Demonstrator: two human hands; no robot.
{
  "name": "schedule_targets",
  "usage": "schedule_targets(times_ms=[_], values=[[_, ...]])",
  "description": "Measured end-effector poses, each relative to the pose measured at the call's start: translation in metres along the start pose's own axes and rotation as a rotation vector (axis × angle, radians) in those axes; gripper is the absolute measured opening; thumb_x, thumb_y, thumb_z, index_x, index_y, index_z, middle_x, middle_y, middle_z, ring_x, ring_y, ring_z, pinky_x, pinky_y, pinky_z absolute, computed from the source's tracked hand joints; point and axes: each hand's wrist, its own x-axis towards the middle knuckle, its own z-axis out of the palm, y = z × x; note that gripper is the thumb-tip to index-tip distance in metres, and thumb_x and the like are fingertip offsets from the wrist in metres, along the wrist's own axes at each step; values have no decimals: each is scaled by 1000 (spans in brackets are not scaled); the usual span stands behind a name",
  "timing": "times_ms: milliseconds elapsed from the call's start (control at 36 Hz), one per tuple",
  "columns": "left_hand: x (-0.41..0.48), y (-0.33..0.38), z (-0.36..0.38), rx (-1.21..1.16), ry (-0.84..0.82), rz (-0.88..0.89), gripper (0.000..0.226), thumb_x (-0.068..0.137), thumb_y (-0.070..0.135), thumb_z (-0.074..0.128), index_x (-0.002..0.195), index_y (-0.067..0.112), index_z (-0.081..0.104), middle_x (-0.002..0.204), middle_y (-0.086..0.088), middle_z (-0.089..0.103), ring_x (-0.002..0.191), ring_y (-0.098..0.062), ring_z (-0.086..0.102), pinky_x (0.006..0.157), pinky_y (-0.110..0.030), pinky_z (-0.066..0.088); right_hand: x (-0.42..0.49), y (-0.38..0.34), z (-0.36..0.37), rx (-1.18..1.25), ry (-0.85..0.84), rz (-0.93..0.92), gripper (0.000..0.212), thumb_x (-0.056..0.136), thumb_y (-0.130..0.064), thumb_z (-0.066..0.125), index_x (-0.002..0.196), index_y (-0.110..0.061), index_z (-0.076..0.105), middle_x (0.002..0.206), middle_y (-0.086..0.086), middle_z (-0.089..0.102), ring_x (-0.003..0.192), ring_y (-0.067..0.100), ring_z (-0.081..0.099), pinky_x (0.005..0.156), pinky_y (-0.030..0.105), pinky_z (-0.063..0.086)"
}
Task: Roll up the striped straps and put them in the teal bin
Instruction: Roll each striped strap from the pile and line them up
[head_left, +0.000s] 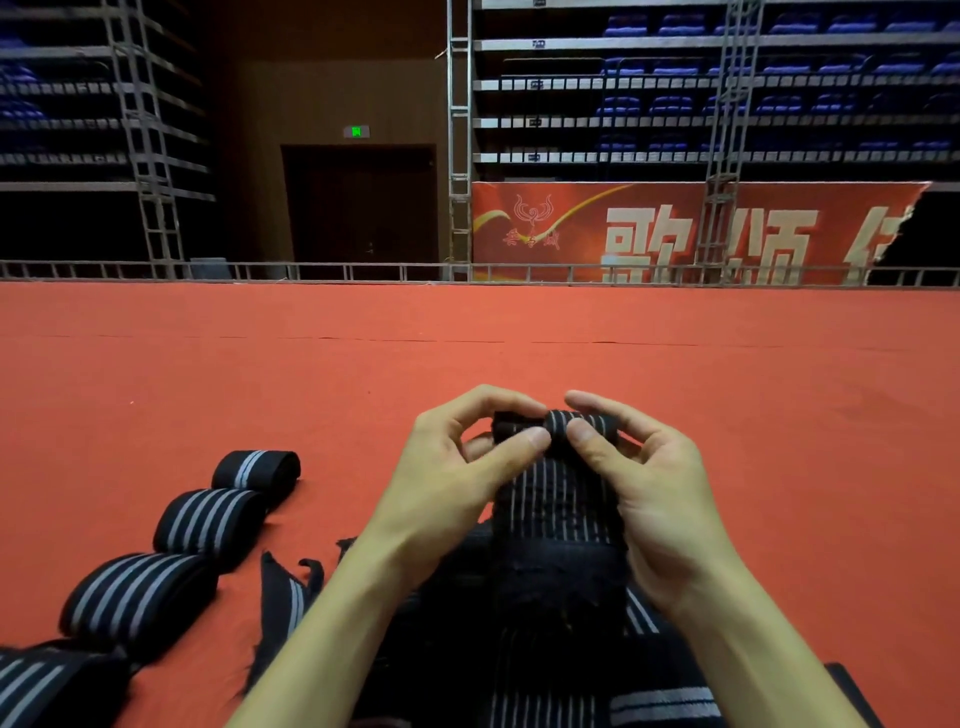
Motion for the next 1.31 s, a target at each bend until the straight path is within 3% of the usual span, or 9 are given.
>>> schedule_targets(times_ms=[222, 417, 528, 611, 722, 806, 889, 1083, 1306], values=[[2, -4, -1, -5, 67, -107, 14, 83, 35, 68, 90, 23, 71, 88, 0, 71, 83, -16, 68, 70, -31, 54, -1, 0, 1, -9, -44, -72, 40, 81, 6, 65, 105, -25, 75, 85, 12, 73, 78, 24, 70, 68, 35, 59], [5, -5, -3, 170, 138, 113, 21, 86, -5, 68, 94, 14, 68, 91, -5, 69, 82, -11, 66, 74, -26, 57, 0, 4, 2, 13, -107, 48, 33, 89, -2, 63, 116, -21, 66, 92, 16, 72, 80, 25, 69, 69, 38, 60], [5, -10, -3, 169, 156, 176, 33, 81, -13, 69, 88, 19, 68, 89, 3, 70, 83, -11, 66, 77, -25, 56, -2, 7, 2, -49, -147, 68, 36, 76, -32, 70, 110, -19, 65, 92, 13, 71, 81, 25, 69, 74, 43, 58], [5, -12, -2, 119, 129, 165, 27, 75, -5, 72, 84, 20, 69, 89, 5, 71, 86, -12, 67, 79, -29, 57, 0, 10, 2, -91, -103, -2, 35, 74, -37, 68, 102, -18, 66, 87, 8, 71, 78, 20, 68, 70, 37, 58], [3, -12, -3, 73, 61, 53, 20, 72, 17, 74, 91, 25, 69, 91, 6, 70, 85, -15, 67, 79, -33, 57, 3, 12, -1, -77, -73, -27, 17, 87, -13, 65, 104, -16, 67, 85, 12, 71, 74, 20, 68, 65, 33, 59], [4, -12, -1, -28, 84, -55, 22, 76, 37, 77, 93, 26, 70, 95, 1, 69, 89, -18, 65, 81, -39, 54, 3, 11, -2, -52, -86, -34, 28, 89, -4, 63, 111, -22, 68, 90, 16, 73, 78, 23, 70, 70, 36, 61], [5, -11, 5, 36, 147, -100, 14, 92, 31, 63, 89, 18, 67, 79, 4, 65, 63, -1, 59, 61, -16, 47, 3, 11, -2, -50, -101, -49, 37, 90, 0, 62, 112, -28, 70, 89, 13, 73, 80, 21, 69, 71, 36, 60], [0, -5, 6, 401, 21, -100, 17, 103, 35, 36, 104, 21, 46, 84, 10, 55, 68, 6, 50, 66, -16, 42, -1, 17, 7, -104, -135, -75, 38, 95, -11, 58, 110, -46, 62, 88, 1, 68, 79, 13, 65, 67, 28, 55], [1, -5, 1, 404, -66, -84, 13, 103, 32, 41, 105, 21, 47, 86, 12, 54, 72, 6, 50, 71, -16, 43, 0, 17, 3, -150, -140, -88, 33, 90, -19, 67, 110, -45, 63, 97, 6, 66, 83, 14, 65, 71, 31, 55]])
